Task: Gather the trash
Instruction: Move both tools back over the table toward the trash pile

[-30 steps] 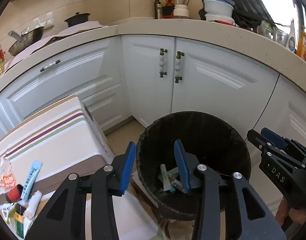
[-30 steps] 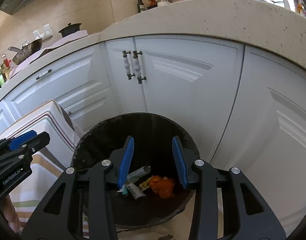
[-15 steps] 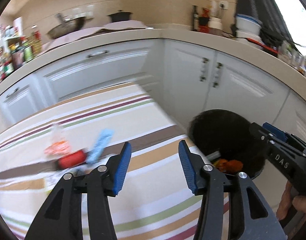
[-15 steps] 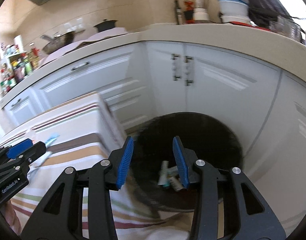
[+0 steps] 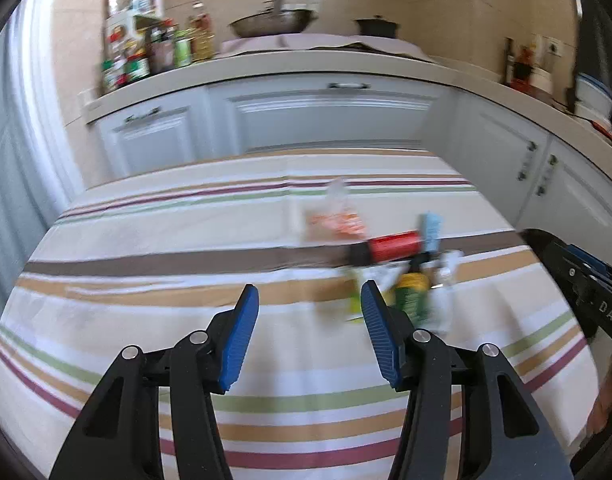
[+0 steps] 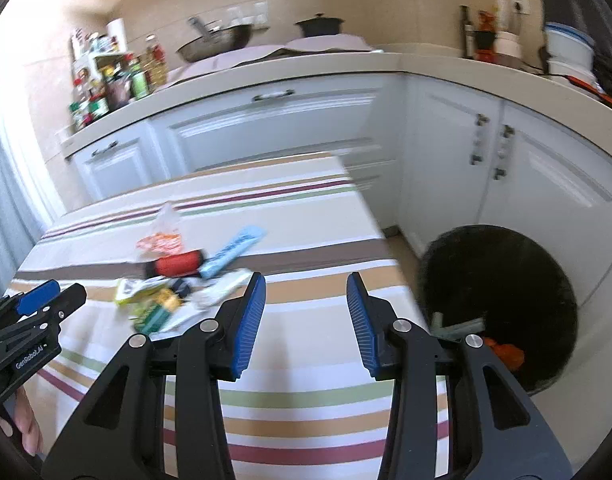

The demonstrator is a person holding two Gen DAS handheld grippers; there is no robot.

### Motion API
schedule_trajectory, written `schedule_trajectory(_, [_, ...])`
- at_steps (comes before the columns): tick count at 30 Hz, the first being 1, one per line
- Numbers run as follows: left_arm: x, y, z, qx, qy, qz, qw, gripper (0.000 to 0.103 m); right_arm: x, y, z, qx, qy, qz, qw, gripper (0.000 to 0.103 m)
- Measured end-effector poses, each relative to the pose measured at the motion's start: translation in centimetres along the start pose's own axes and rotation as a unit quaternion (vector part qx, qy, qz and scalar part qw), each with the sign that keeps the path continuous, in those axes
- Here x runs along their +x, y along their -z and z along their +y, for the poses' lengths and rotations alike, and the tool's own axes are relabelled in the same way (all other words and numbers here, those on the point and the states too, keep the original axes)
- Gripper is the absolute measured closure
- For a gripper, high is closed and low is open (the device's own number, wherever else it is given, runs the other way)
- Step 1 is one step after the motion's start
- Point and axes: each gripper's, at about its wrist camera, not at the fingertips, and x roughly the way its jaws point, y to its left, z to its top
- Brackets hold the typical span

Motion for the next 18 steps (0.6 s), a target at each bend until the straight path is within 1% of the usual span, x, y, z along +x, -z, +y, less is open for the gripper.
schedule_trajectory(4, [0.0,0.5,2.9,-0.017,-0.021,-0.001,0.9996,0.05,0.9,0.3,2.7,-0.011,-0.014,0.015,1.0,0.062])
schedule_trajectory(7, [0.1,0.9,4.7,-0.025,-0.03,0.001,0.9992,0.05,1.7,0.6,4.4,-0.015,-0.025,0.03,0.999,0.062])
schedule_trajectory(12, [0.6,1.2,6.6,-0.041,-0.03,0.007,0.9987,0.05,3.2,1.0,6.6,-0.021,-0.035,0.058,0.997,0.062])
schedule_trajectory(18, [1.1,1.3,7.9,-0.046,-0.028,0.011,0.9985,0.05,4.4,1.6,8.1,-0.028,-0.026,0.081,0.996,0.062])
